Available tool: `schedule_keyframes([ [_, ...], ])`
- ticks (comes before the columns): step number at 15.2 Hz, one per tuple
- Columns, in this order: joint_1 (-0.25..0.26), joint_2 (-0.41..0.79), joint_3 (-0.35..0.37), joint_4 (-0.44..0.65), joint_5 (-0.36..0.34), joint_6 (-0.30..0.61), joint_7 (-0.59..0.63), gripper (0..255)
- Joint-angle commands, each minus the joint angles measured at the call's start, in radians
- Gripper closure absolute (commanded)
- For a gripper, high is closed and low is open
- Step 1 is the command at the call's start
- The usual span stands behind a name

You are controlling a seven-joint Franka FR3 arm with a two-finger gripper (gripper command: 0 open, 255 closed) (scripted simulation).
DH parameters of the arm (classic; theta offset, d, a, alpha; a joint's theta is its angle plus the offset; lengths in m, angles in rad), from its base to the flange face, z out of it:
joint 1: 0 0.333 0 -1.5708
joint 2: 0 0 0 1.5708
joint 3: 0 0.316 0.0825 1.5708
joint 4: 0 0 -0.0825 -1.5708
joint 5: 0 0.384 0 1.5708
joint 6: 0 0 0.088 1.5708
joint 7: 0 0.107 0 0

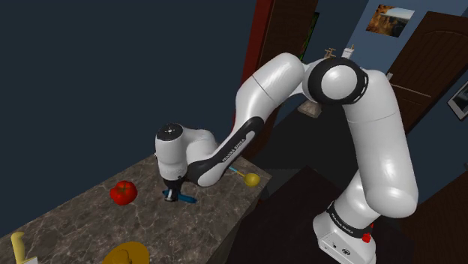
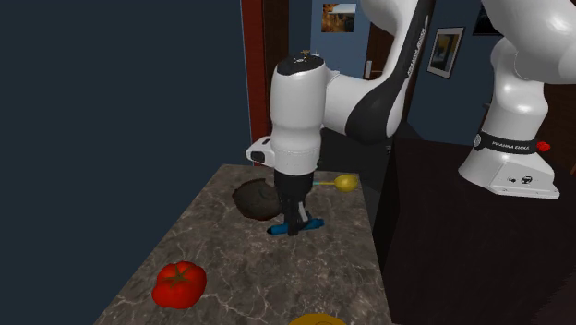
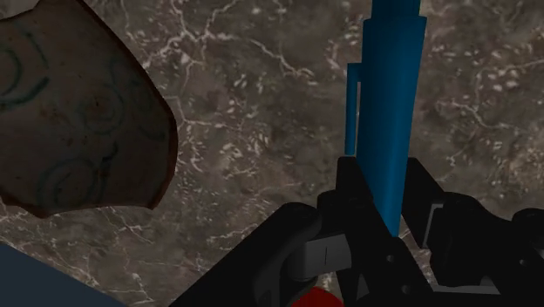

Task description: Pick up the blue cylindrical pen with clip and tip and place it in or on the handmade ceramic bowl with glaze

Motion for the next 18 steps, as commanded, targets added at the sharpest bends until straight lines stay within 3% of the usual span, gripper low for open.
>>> schedule_keyframes([
  [1, -0.011, -0.022, 0.013, -0.009, 0.014, -0.014, -0.010, 255],
  [9, -0.130, -0.003, -0.001, 0.053, 0.035, -0.035, -0.177, 255],
  [18, -0.247, 0.080, -0.024, 0.223, 0.061, -0.096, -0.389, 255],
])
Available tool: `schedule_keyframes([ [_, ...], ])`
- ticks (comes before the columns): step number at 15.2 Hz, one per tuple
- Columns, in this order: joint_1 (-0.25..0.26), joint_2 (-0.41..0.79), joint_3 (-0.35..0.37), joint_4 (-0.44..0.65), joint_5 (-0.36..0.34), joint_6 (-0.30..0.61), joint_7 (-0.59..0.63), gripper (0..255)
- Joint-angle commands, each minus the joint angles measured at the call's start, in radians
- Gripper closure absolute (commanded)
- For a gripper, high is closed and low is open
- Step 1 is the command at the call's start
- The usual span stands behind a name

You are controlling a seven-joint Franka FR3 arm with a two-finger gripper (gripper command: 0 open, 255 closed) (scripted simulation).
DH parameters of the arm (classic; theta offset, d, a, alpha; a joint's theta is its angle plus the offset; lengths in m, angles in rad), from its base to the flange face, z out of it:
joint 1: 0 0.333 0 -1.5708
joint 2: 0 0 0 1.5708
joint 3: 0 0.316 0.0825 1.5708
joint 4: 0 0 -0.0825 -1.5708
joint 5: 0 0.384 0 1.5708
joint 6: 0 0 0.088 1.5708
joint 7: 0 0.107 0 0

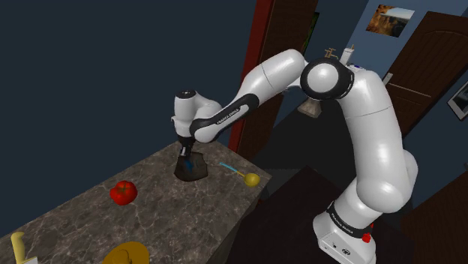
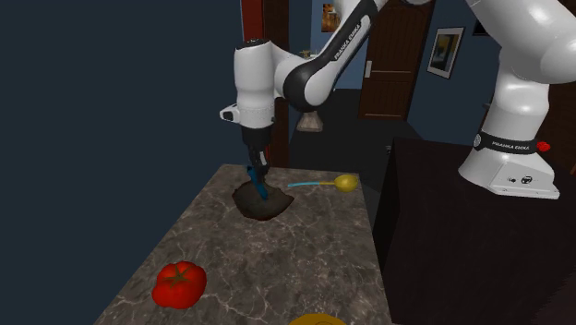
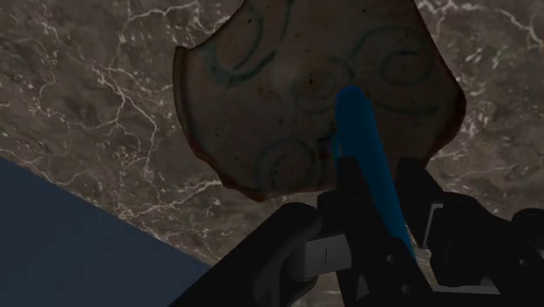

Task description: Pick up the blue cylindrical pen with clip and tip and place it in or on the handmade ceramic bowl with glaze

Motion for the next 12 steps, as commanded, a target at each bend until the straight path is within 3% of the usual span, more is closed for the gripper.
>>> schedule_keyframes([
  [1, -0.024, 0.025, -0.005, 0.050, 0.007, -0.020, -0.051, 255],
  [12, 0.003, 0.132, -0.049, 0.100, -0.033, 0.041, -0.036, 255],
])
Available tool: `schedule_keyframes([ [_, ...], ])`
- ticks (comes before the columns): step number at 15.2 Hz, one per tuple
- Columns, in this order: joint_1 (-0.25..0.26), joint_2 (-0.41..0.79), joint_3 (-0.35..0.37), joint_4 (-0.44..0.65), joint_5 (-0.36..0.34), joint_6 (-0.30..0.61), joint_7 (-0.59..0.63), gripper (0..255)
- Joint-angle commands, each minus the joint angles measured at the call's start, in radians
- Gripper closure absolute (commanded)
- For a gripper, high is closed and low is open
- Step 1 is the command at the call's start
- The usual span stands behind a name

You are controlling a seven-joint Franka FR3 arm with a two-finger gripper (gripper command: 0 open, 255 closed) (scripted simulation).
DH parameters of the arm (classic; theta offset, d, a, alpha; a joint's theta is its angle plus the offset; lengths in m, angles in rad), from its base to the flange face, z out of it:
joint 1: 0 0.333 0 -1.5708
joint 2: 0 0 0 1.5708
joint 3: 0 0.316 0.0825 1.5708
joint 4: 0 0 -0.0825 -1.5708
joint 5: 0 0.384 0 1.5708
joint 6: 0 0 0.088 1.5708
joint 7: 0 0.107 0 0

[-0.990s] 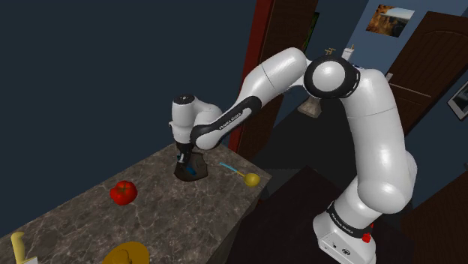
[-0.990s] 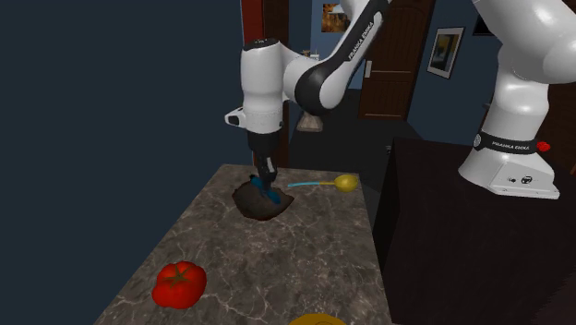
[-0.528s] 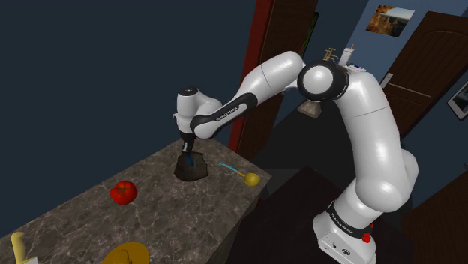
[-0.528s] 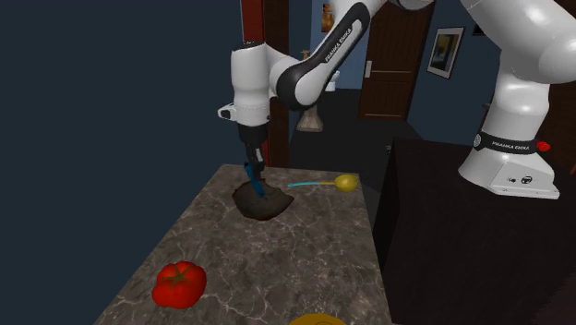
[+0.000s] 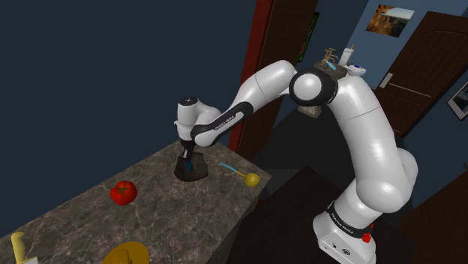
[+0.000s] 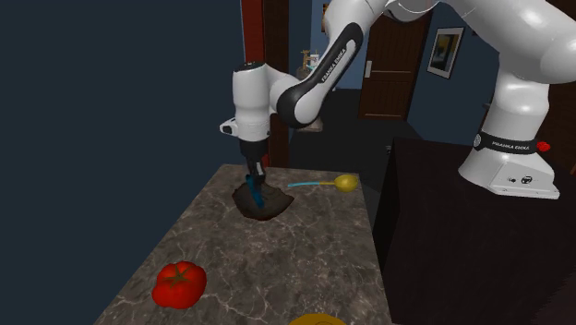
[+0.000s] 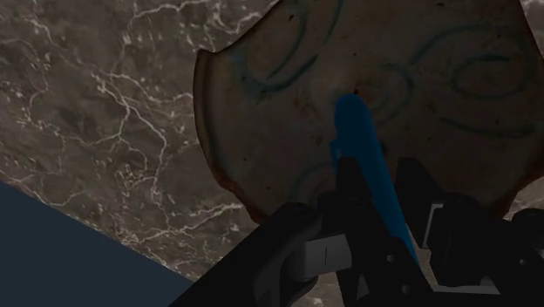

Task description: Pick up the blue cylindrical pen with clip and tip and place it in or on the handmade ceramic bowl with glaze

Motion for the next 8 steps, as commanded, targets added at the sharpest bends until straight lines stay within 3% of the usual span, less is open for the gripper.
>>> schedule_keyframes([
  [1, 0.007, 0.022, -0.008, 0.012, -0.007, 0.011, 0.004, 255],
  [8, 0.019, 0.063, -0.024, 0.033, -0.020, 0.032, 0.012, 255],
])
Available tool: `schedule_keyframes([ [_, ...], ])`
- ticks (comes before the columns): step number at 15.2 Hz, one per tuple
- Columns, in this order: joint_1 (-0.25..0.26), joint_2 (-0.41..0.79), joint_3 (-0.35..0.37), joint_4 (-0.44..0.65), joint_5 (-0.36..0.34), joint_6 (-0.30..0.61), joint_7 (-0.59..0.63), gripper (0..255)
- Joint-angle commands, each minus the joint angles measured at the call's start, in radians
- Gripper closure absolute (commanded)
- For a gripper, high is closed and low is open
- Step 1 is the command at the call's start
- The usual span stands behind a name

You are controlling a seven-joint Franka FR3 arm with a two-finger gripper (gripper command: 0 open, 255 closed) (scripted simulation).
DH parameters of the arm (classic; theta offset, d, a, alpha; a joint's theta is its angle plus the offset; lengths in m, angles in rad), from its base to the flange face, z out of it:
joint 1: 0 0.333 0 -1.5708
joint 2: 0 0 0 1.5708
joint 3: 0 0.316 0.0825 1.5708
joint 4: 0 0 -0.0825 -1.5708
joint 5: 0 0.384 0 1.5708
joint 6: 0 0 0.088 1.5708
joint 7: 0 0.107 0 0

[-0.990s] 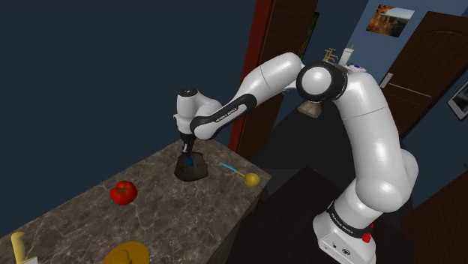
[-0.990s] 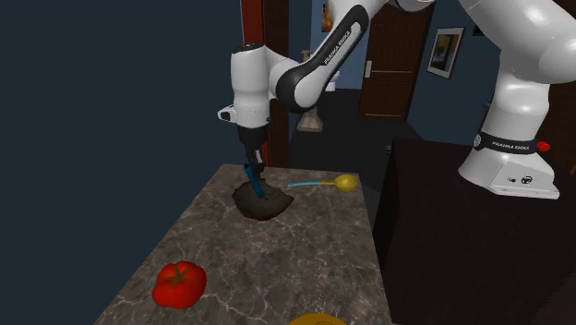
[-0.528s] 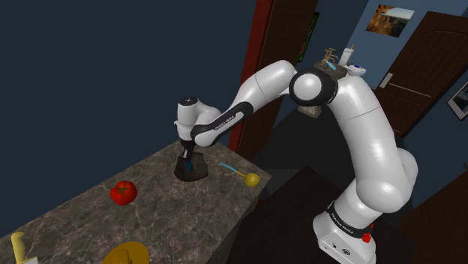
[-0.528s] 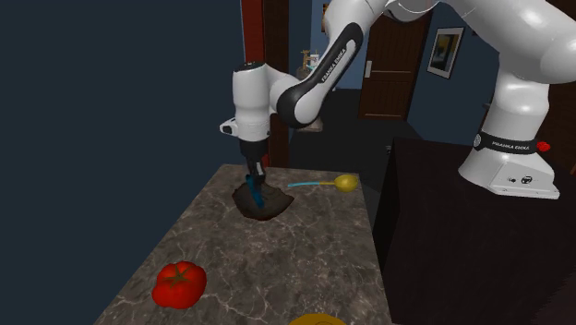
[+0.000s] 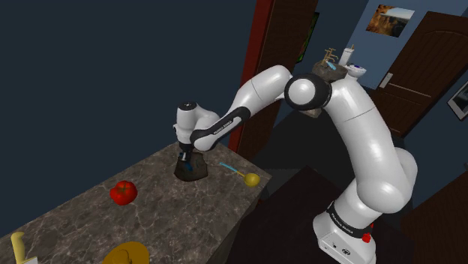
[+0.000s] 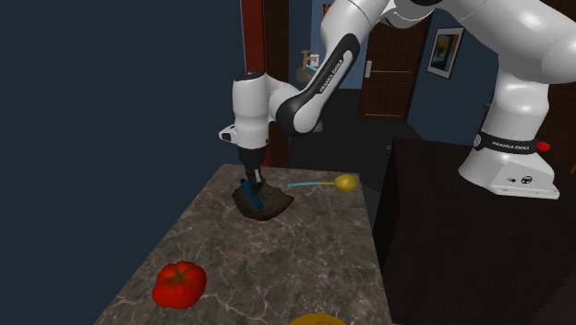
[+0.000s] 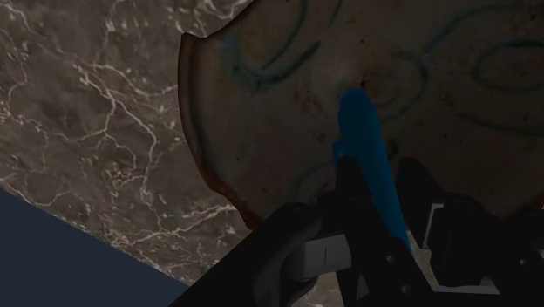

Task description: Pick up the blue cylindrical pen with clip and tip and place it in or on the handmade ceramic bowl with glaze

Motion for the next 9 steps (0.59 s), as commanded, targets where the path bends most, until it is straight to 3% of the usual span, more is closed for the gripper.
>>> schedule_keyframes([
  [1, 0.001, 0.012, -0.005, -0.002, 0.000, -0.006, 0.000, 255],
  [4, 0.000, 0.012, -0.005, -0.002, 0.000, -0.006, 0.000, 255],
  [5, -0.002, 0.012, -0.005, -0.002, 0.000, -0.006, -0.002, 0],
  [9, -0.004, 0.001, -0.005, -0.022, -0.002, 0.002, 0.004, 0],
])
